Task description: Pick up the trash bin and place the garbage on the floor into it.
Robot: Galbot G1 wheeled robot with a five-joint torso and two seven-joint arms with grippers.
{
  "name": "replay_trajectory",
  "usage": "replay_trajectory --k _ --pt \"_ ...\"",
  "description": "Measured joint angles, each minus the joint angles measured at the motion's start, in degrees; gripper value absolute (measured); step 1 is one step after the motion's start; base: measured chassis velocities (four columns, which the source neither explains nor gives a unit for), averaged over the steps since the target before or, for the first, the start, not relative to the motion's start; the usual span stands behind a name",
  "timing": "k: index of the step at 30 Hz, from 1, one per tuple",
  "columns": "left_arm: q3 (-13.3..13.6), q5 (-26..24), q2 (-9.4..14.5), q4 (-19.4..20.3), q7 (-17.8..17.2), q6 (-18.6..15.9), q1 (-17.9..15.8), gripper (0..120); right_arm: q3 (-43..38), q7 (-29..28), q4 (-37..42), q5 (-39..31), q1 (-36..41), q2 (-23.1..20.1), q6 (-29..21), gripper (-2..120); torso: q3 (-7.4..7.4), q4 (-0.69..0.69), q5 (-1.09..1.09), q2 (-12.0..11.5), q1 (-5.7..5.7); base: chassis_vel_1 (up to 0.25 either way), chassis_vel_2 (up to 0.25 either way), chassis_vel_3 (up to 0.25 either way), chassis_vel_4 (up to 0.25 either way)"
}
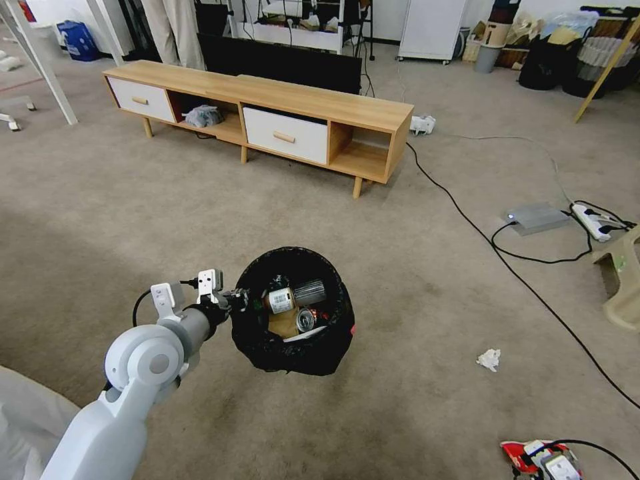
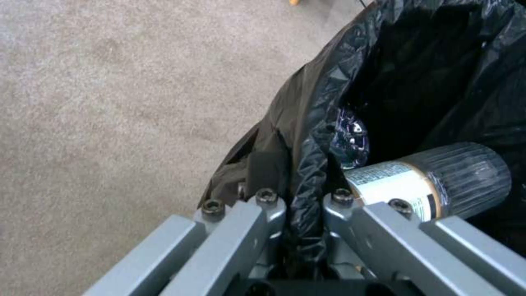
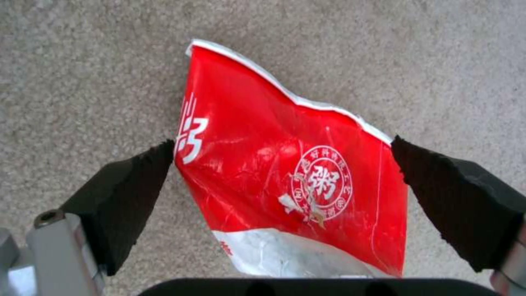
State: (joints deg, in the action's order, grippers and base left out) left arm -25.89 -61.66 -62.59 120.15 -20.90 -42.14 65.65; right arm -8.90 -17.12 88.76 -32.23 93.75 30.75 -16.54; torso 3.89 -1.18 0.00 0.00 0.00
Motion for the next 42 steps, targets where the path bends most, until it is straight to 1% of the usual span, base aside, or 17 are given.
replay_trajectory --k 8,10,11,13,14,15,17,19,21,23,26,30,31,34,35,36,42 --pt "-0.5 0.2 0.0 0.6 0.0 0.0 0.9 0 -0.1 0.2 -0.6 0.4 0.1 0.2 0.1 99 0.0 0.0 -0.01 0.0 0.0 0.0 0.0 0.0 0.0" --pt "-0.6 0.2 0.0 0.8 0.0 0.0 1.1 0 -0.1 0.4 -0.7 0.5 -0.2 0.5 0.1 93 0.0 0.0 0.0 0.0 0.0 0.0 0.0 0.0 0.0" --pt "-0.6 0.2 0.0 0.8 0.0 0.0 1.1 0 -0.1 0.4 -0.7 0.5 -0.2 0.5 0.1 93 0.0 0.0 0.0 0.0 0.0 0.0 0.0 0.0 0.0" --pt "-0.6 0.4 0.0 1.0 0.0 0.0 1.1 0 0.2 0.7 -0.9 0.6 -0.6 0.8 0.1 82 0.0 0.0 0.0 0.0 0.0 0.0 0.0 0.0 0.0" --pt "-0.6 0.4 0.0 1.0 0.0 0.0 1.1 0 0.2 0.7 -0.9 0.6 -0.6 0.8 0.1 82 0.0 0.0 0.0 0.0 0.0 0.0 0.0 0.0 0.0" --pt "-0.6 0.4 0.0 1.1 0.0 0.0 1.2 0 0.3 0.8 -1.0 0.6 -0.9 0.8 0.1 74 0.0 0.0 0.0 0.0 0.0 0.0 0.0 0.0 0.0" --pt "-0.6 0.5 0.0 1.1 0.0 0.0 1.2 0 0.3 0.8 -1.1 0.6 -1.0 0.8 0.1 73 0.0 0.0 0.0 0.0 0.0 0.0 0.0 0.0 0.0" --pt "-0.6 0.6 -0.1 1.2 -0.1 0.0 1.2 0 0.3 0.9 -1.1 0.7 -1.0 0.7 0.1 59 0.0 0.0 0.0 0.0 0.0 0.0 0.0 0.0 0.0" --pt "-0.6 0.6 -0.1 1.3 -0.1 0.0 1.2 0 0.2 1.0 -1.1 0.7 -1.0 0.6 0.2 56 0.0 0.0 0.0 0.0 0.0 0.0 0.0 0.0 0.0" --pt "-0.6 0.8 -0.2 1.3 -0.1 0.0 1.2 0 0.1 1.0 -1.1 0.7 -1.1 0.4 0.3 44 0.0 0.0 0.0 0.0 0.0 0.0 0.0 0.0 0.0" --pt "-0.5 0.8 -0.3 1.3 -0.1 0.0 1.2 0 0.1 1.0 -1.1 0.7 -1.2 0.4 0.4 39 0.0 0.0 0.0 0.0 0.0 0.0 0.0 0.0 0.0" --pt "-0.3 1.0 -0.3 1.3 -0.1 0.0 1.0 0 0.2 1.0 -0.7 0.7 -1.6 0.4 0.4 19 0.0 0.0 0.0 0.0 0.0 0.0 0.0 0.0 0.0" --pt "-0.3 1.0 -0.3 1.3 -0.1 0.0 1.0 0 0.2 1.0 -0.7 0.7 -1.6 0.4 0.4 19 0.0 0.0 0.0 0.0 0.0 0.0 0.0 0.0 0.0" --pt "-0.2 1.0 -0.3 1.1 -0.1 0.0 0.9 0 0.3 0.9 -0.5 0.7 -1.7 0.5 0.4 5 0.0 0.0 0.0 0.0 0.0 0.0 0.0 0.0 0.0" --pt "-0.2 1.0 -0.3 1.1 -0.1 0.0 0.9 0 0.3 0.9 -0.5 0.7 -1.7 0.5 0.4 5 0.0 0.0 0.0 0.0 0.0 0.0 0.0 0.0 0.0" --pt "-0.2 1.1 -0.4 1.0 -0.1 0.0 0.9 0 0.3 0.9 -0.4 0.7 -1.9 0.5 0.4 0 0.0 0.0 0.0 0.0 0.0 0.0 0.0 0.0 0.0" --pt "-0.1 1.1 -0.3 0.9 -0.1 0.0 0.7 0 0.5 0.7 -0.2 0.6 -2.4 1.0 0.4 0 0.0 0.0 0.0 0.0 0.0 0.0 0.0 0.0 0.0"
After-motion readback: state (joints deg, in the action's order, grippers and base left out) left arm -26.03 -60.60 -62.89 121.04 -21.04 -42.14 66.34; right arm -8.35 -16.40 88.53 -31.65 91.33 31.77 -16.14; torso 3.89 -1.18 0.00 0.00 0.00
